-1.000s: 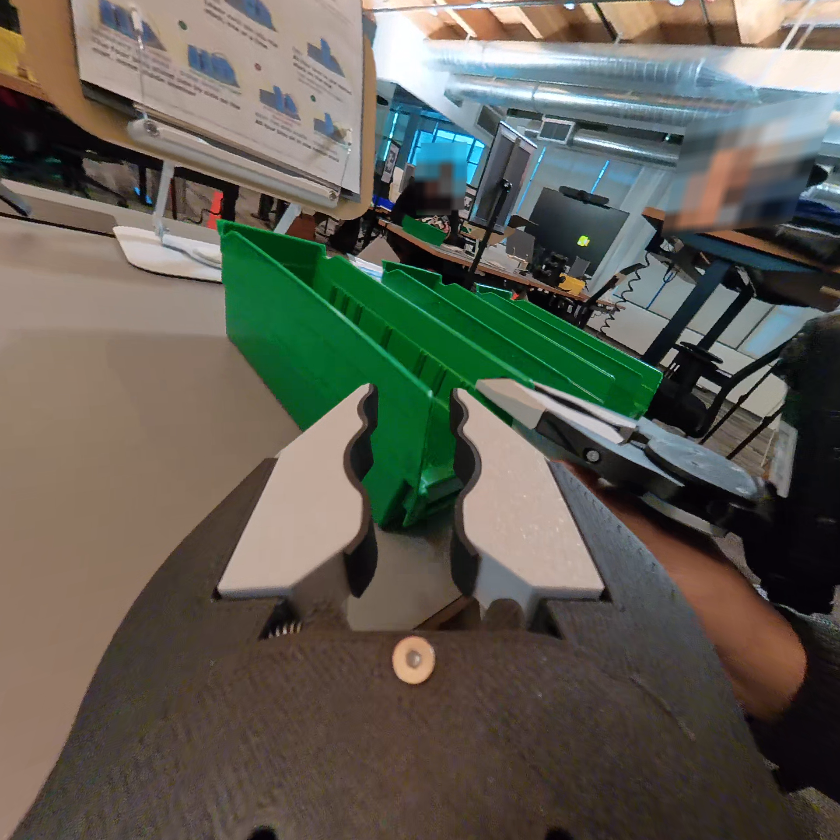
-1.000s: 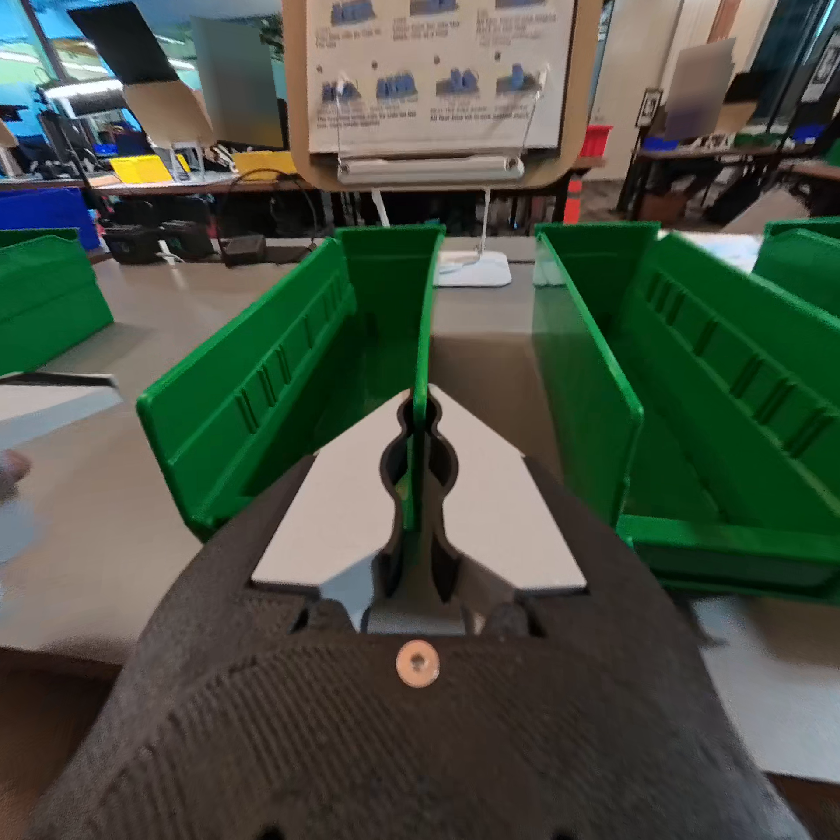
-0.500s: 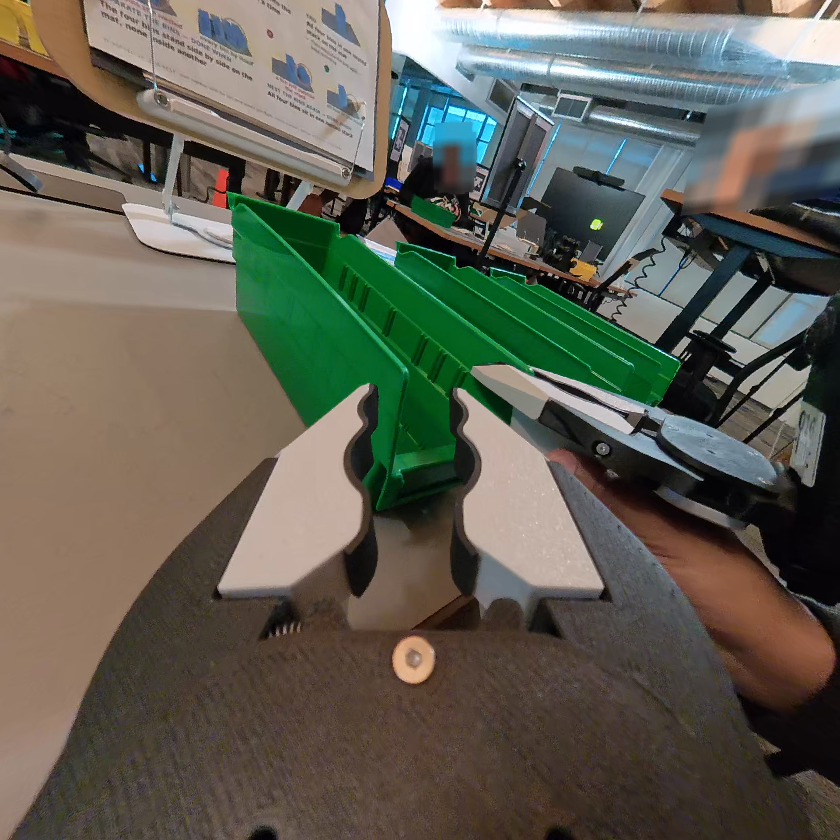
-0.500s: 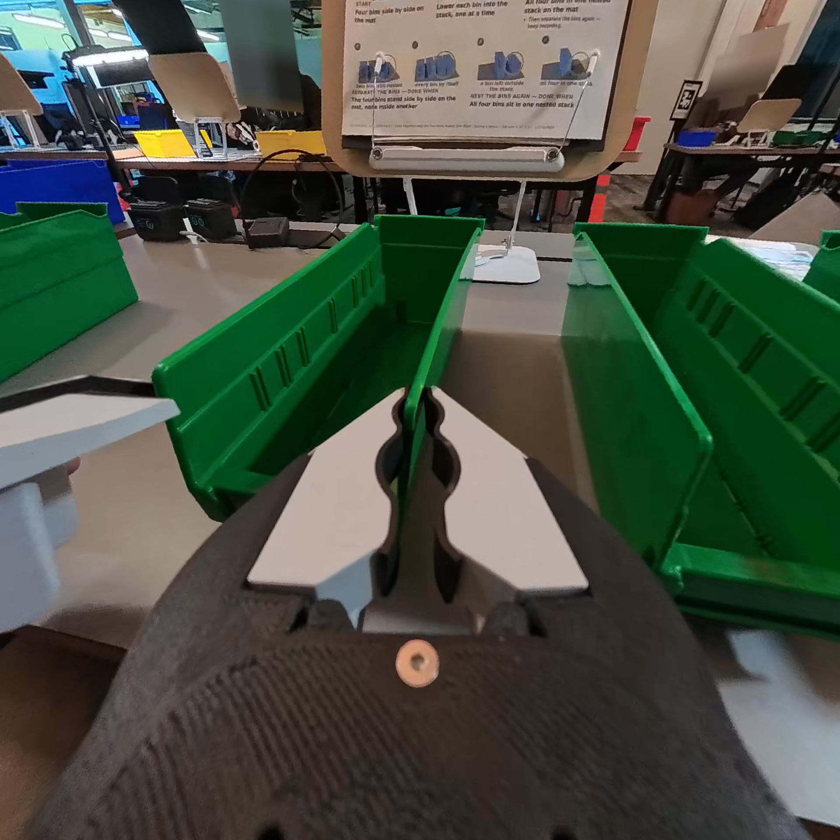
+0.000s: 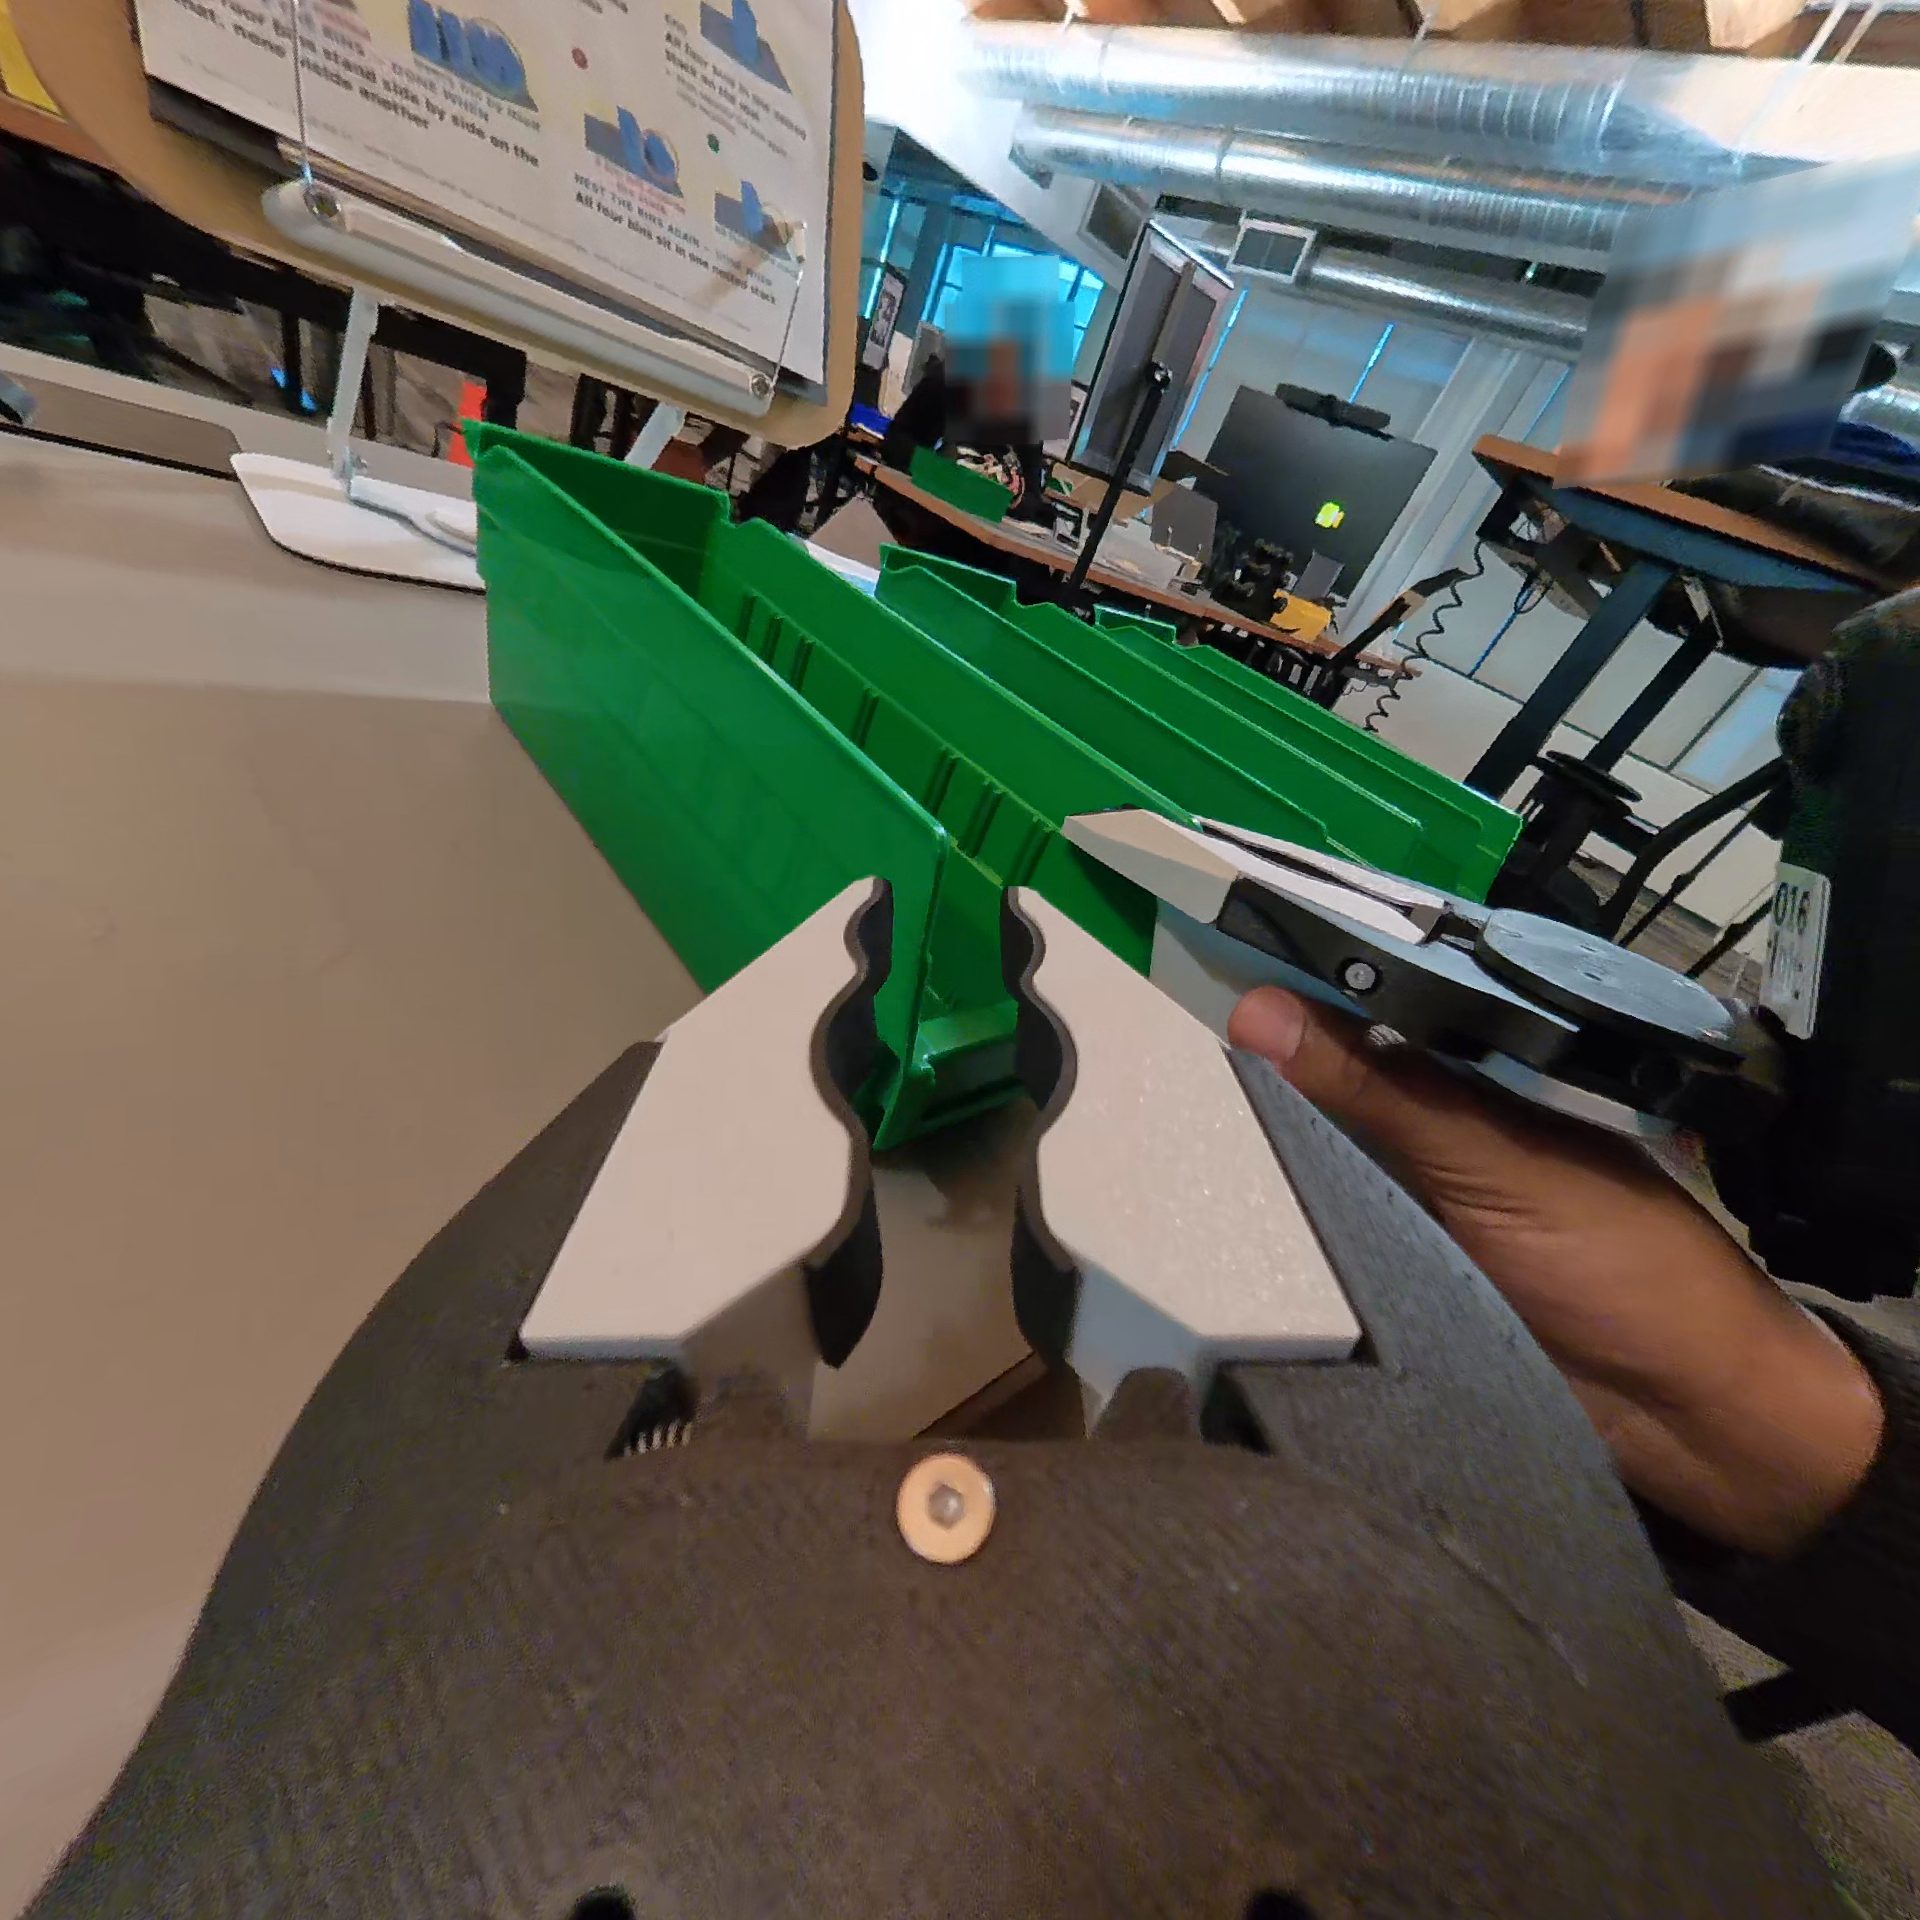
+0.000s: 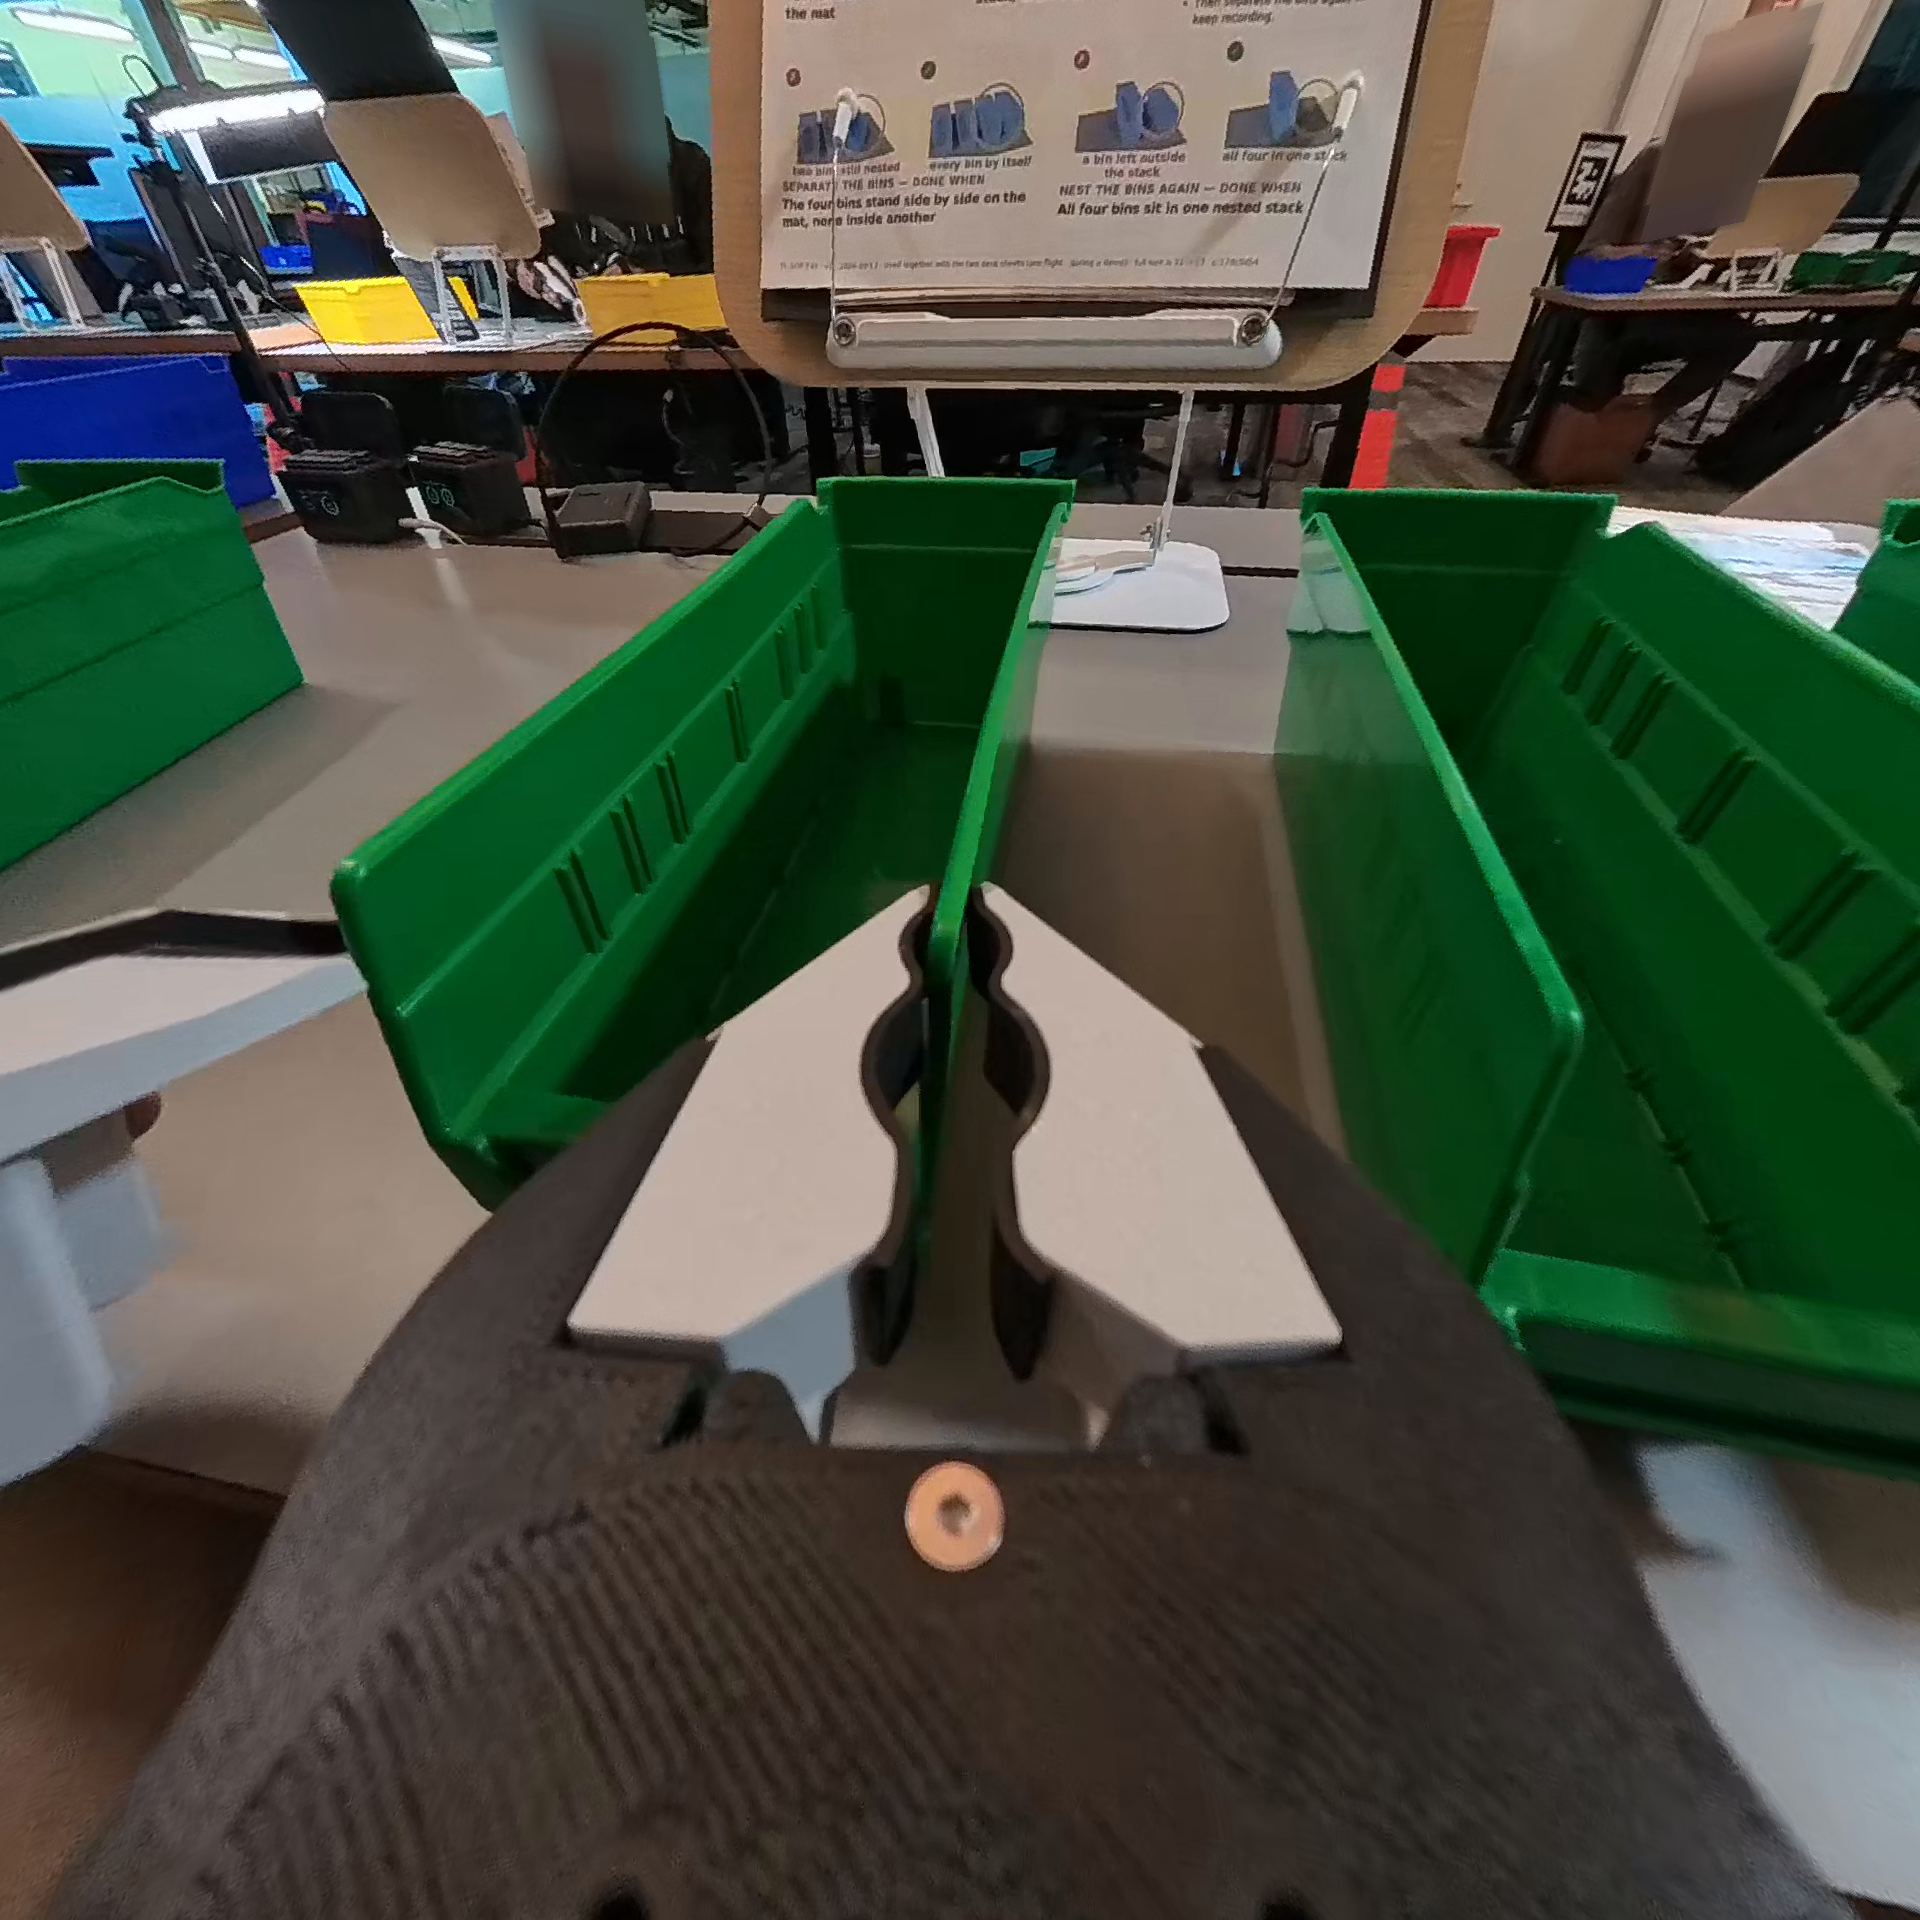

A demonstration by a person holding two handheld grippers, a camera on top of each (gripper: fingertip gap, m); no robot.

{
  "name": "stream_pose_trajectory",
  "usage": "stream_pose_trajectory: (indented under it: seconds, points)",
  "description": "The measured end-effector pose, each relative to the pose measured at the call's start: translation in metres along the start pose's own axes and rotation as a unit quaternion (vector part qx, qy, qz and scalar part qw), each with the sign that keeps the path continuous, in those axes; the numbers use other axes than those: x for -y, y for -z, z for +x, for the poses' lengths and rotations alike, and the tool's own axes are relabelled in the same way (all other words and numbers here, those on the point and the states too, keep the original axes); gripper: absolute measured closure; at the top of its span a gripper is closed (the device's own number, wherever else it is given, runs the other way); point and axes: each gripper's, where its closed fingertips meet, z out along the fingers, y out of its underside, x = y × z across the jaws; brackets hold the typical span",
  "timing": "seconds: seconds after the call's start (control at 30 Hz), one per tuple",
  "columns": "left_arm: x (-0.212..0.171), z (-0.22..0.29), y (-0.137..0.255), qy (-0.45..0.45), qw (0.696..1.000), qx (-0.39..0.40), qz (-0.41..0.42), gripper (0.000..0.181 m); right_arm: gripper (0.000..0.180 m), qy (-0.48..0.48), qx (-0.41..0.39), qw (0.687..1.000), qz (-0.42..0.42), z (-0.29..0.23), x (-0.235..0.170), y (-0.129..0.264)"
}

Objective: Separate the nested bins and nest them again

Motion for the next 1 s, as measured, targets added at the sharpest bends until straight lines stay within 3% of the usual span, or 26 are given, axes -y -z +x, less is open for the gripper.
stream_pose_trajectory:
  seconds: [0.73,1.0]
  points:
    - [-0.0085,-0.0067,-0.0027,0.015,1.0,0.004,-0.019,0.16,0.174,-0.03,0.025,0.999,-0.01,-0.0039,-0.0005,0.0016]
    - [-0.0079,-0.0076,-0.0028,0.016,1.0,0.005,-0.018,0.16,0.158,-0.023,0.028,0.999,-0.002,-0.0037,0.0041,0.0047]
